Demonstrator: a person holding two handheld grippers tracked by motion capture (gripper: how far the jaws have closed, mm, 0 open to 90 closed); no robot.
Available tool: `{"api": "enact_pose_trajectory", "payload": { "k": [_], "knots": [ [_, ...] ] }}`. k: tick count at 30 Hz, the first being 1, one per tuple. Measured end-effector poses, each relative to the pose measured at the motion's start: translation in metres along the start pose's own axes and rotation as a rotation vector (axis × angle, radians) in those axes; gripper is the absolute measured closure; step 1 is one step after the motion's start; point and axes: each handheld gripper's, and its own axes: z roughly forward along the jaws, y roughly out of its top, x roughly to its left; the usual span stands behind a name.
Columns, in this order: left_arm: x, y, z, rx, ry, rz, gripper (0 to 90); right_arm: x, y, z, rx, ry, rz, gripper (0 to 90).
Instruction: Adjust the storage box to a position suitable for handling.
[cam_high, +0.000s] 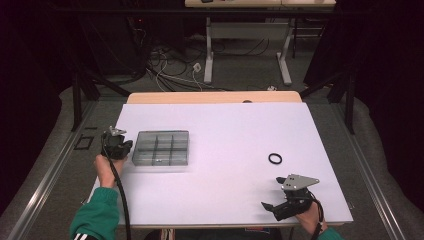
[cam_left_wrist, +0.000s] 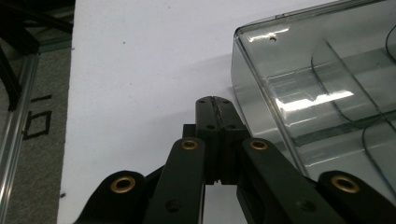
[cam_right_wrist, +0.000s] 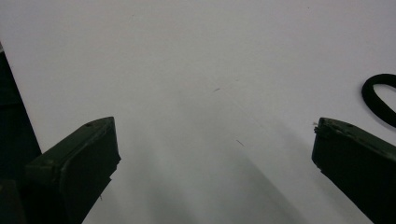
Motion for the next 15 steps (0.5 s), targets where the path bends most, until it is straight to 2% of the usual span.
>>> {"api": "enact_pose_trajectory", "payload": {
  "k": [6, 8, 15],
  "knots": [
    [-0.001, 0.000, 0.006, 0.015, -0.004, 0.012, 90.0, 0.000, 0.000, -0.001, -0.006, -0.011, 0.000, 0.1],
    [0.000, 0.001, 0.008, 0.013, -0.010, 0.011, 90.0, 0.000, 0.000, -0.001, 0.006, 0.003, 0.002, 0.1],
    [-0.001, 0.000, 0.014, 0.023, -0.033, 0.019, 90.0, 0.000, 0.000, -0.001, -0.001, 0.001, -0.001, 0.1]
  ]
}}
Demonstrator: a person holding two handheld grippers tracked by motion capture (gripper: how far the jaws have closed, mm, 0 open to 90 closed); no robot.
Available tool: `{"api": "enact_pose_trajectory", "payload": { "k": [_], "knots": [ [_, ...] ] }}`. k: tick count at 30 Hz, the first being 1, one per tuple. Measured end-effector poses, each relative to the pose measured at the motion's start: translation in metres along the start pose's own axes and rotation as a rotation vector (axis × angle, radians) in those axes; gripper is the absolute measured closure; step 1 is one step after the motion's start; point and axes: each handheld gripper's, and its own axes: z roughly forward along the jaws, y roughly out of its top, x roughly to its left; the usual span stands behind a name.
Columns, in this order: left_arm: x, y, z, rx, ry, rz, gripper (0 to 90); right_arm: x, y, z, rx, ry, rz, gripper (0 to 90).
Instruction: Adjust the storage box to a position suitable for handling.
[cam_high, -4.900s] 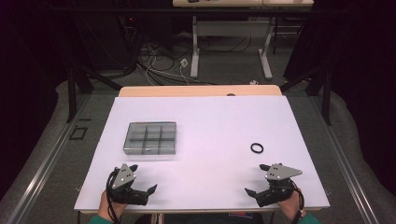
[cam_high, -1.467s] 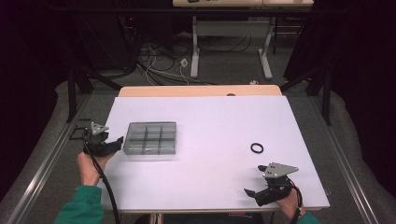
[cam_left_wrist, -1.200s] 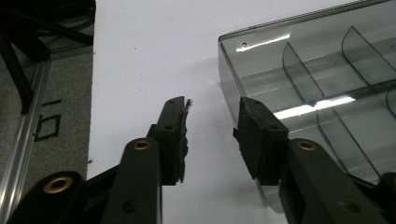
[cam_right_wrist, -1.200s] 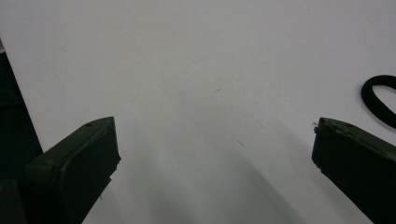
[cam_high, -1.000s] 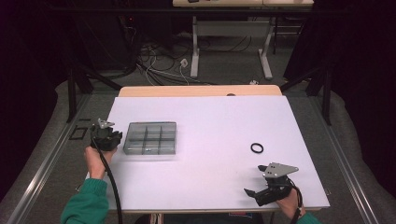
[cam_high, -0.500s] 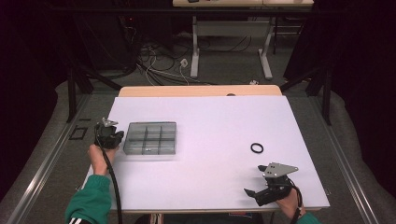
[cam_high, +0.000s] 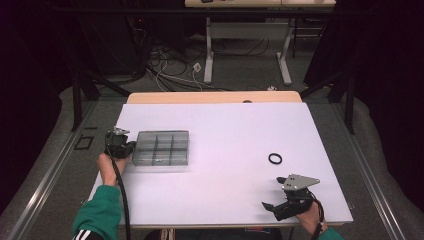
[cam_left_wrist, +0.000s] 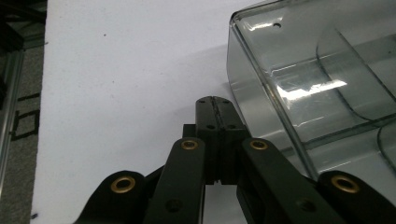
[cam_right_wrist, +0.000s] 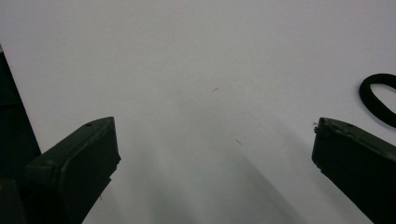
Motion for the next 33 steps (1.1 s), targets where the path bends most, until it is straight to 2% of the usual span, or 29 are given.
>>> {"api": "enact_pose_trajectory", "payload": {
  "k": [12, 20, 21, 28, 33],
  "knots": [
    [0.0035, 0.0004, 0.0058, 0.012, -0.027, -0.002, 90.0, -0.0002, -0.0003, 0.0002, 0.001, 0.002, 0.001, 0.1],
    [0.0043, 0.0007, 0.0054, 0.012, -0.047, 0.018, 90.0, 0.0002, -0.0003, 0.0002, 0.000, 0.005, 0.006, 0.1],
    [0.0046, 0.0004, 0.0056, 0.003, -0.058, 0.013, 90.0, 0.0003, -0.0004, 0.0003, 0.001, 0.005, 0.007, 0.1],
    [0.0053, 0.0002, 0.0057, 0.006, -0.064, 0.013, 90.0, -0.0007, -0.0005, 0.0007, -0.001, 0.005, 0.005, 0.0],
    [0.0061, -0.0007, 0.0058, 0.008, -0.088, -0.005, 90.0, -0.0001, -0.0003, 0.0011, 0.001, 0.002, 0.008, 0.0]
  ]
}}
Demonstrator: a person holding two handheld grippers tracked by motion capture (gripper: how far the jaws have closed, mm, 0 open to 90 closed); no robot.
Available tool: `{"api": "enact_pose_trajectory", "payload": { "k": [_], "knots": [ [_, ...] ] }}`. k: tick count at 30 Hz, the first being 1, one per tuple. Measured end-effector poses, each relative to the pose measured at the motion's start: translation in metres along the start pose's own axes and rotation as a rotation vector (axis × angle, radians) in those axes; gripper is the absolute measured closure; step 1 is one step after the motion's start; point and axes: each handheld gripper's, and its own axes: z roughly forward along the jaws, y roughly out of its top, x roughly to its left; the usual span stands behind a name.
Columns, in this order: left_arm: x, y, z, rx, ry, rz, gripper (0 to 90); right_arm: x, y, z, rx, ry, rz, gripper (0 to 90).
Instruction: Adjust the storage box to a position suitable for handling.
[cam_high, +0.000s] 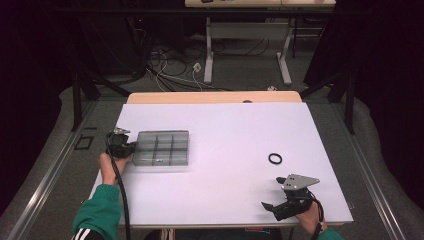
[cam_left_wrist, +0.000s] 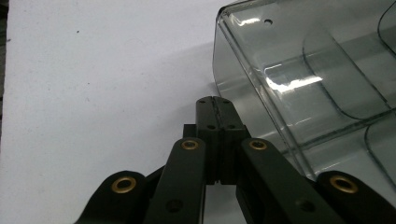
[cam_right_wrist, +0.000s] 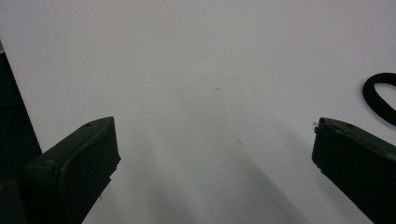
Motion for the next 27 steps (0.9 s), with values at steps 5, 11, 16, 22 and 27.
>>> {"api": "enact_pose_trajectory", "payload": {
  "k": [5, 11, 16, 22, 27],
  "knots": [
    [0.000, 0.000, 0.000, 0.002, -0.005, -0.001, 90.0, 0.000, 0.000, 0.000, 0.000, -0.002, 0.000, 0.0],
    [-0.001, 0.000, 0.000, 0.007, -0.003, 0.000, 90.0, 0.000, 0.000, 0.000, -0.002, -0.001, -0.002, 0.0],
    [-0.002, 0.000, 0.000, 0.003, -0.011, -0.002, 90.0, 0.000, 0.000, 0.000, -0.001, -0.001, 0.000, 0.0],
    [-0.011, 0.004, 0.001, 0.017, -0.007, 0.033, 90.0, 0.000, 0.000, 0.000, 0.000, 0.000, 0.000, 0.0],
    [-0.013, 0.004, 0.002, 0.012, -0.012, 0.038, 90.0, -0.001, 0.000, 0.000, 0.000, 0.001, -0.002, 0.0]
  ]
}}
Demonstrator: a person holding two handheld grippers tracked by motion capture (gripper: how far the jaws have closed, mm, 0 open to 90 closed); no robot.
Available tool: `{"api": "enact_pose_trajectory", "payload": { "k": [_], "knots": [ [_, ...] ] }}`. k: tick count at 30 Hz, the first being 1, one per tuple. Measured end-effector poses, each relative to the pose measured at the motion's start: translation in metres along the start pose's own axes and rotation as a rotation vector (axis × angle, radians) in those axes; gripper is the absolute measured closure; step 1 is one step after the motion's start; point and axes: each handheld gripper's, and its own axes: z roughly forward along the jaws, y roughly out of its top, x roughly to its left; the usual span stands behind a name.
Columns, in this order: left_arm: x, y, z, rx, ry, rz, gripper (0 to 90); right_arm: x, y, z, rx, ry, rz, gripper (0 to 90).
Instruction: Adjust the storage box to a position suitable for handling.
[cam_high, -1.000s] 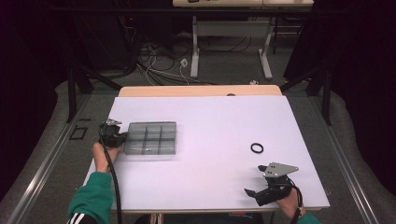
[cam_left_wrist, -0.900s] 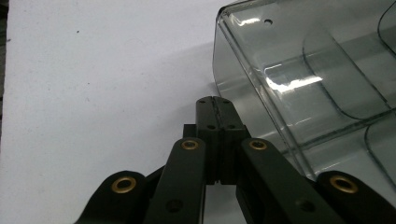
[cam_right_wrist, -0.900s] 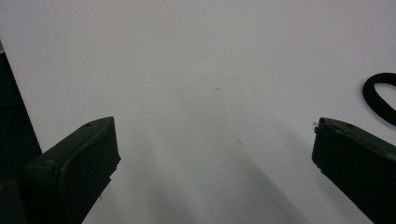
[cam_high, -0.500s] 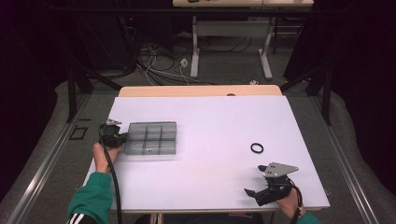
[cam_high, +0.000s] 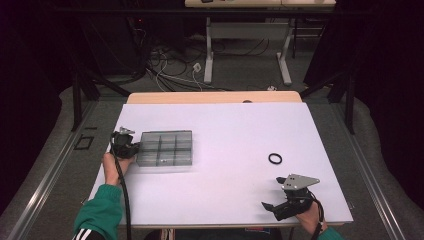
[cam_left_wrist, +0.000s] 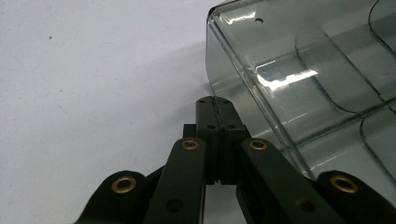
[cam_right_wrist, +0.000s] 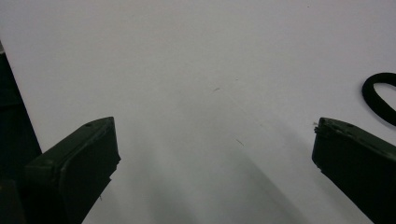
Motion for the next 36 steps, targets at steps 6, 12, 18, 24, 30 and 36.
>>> {"api": "enact_pose_trajectory", "payload": {
  "k": [6, 12, 18, 24, 30, 36],
  "knots": [
    [-0.003, 0.000, 0.002, -0.007, -0.013, 0.008, 90.0, 0.000, 0.000, 0.000, 0.001, 0.002, 0.004, 0.0],
    [-0.008, 0.002, 0.004, -0.008, -0.019, 0.021, 90.0, 0.000, 0.000, 0.000, 0.002, 0.003, 0.001, 0.0],
    [-0.012, 0.003, 0.005, -0.012, -0.026, 0.018, 90.0, 0.000, 0.000, 0.001, 0.000, 0.002, 0.001, 0.0],
    [-0.019, 0.005, 0.007, -0.009, -0.034, 0.027, 90.0, 0.000, 0.000, 0.000, 0.007, 0.006, 0.004, 0.0],
    [-0.023, 0.006, 0.006, 0.002, -0.035, 0.034, 90.0, -0.001, 0.000, 0.000, -0.003, 0.000, 0.005, 0.0],
    [-0.028, 0.008, 0.007, 0.000, -0.037, 0.038, 90.0, -0.001, 0.000, 0.000, -0.004, 0.000, 0.009, 0.0]
  ]
}}
